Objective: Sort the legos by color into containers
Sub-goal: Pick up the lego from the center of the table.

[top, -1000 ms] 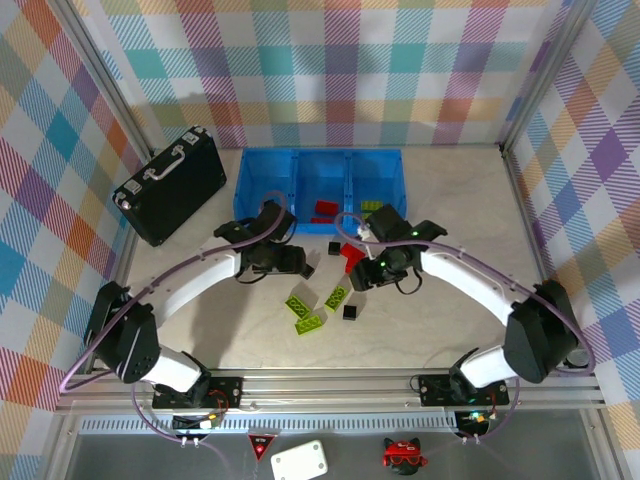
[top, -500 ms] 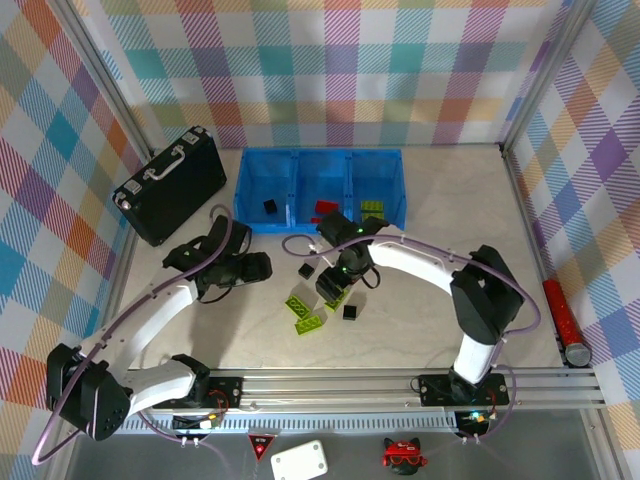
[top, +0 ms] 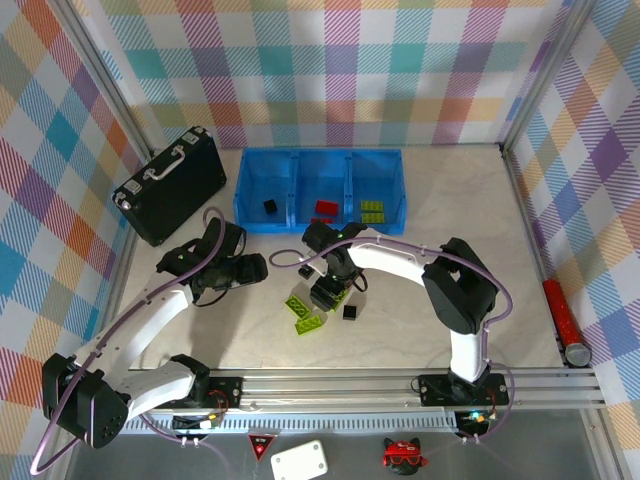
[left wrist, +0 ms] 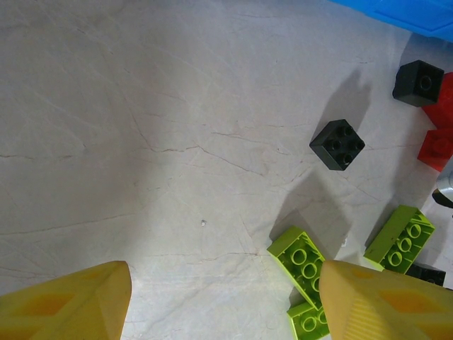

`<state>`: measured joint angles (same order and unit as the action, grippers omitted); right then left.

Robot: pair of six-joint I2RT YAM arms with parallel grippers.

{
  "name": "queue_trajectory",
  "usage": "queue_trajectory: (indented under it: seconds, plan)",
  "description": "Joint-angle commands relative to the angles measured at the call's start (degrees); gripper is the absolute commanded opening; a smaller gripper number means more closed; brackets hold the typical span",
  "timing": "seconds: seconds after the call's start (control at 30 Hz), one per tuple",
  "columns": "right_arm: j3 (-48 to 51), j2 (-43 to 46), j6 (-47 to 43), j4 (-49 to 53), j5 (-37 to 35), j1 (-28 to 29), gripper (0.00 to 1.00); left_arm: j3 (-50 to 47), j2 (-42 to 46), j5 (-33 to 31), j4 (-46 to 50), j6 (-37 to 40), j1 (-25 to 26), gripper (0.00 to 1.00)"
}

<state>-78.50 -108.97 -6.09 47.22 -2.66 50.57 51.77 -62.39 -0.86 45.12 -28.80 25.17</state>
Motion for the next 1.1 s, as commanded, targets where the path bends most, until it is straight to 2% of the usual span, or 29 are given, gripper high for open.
queue_trajectory:
  seconds: [0.0, 0.5, 0.87, 1.07]
  plan:
    - [-0.03, -0.98, -1.12, 1.30, -0.43, 0.59, 0.90, -0.66, 0.90, 0.56, 1.55, -0.58, -1.00, 0.71]
    - [1.92, -3.33, 0.95, 0.15, -0.04, 1.81, 0.89, -1.05, 1.28, 0.15, 1.55, -0.66, -1.05, 0.71]
    - [1.47, -3.05, 2.81, 0.67, 0.06, 2.00, 0.73, -1.58, 1.34, 0.32, 1.00, -0.64, -1.09, 0.71]
    - [1.06, -2.31, 3.02, 1.12, -0.34, 1.99, 0.67, -1.74, 1.28, 0.52, 0.80, -0.61, -1.15, 0.71]
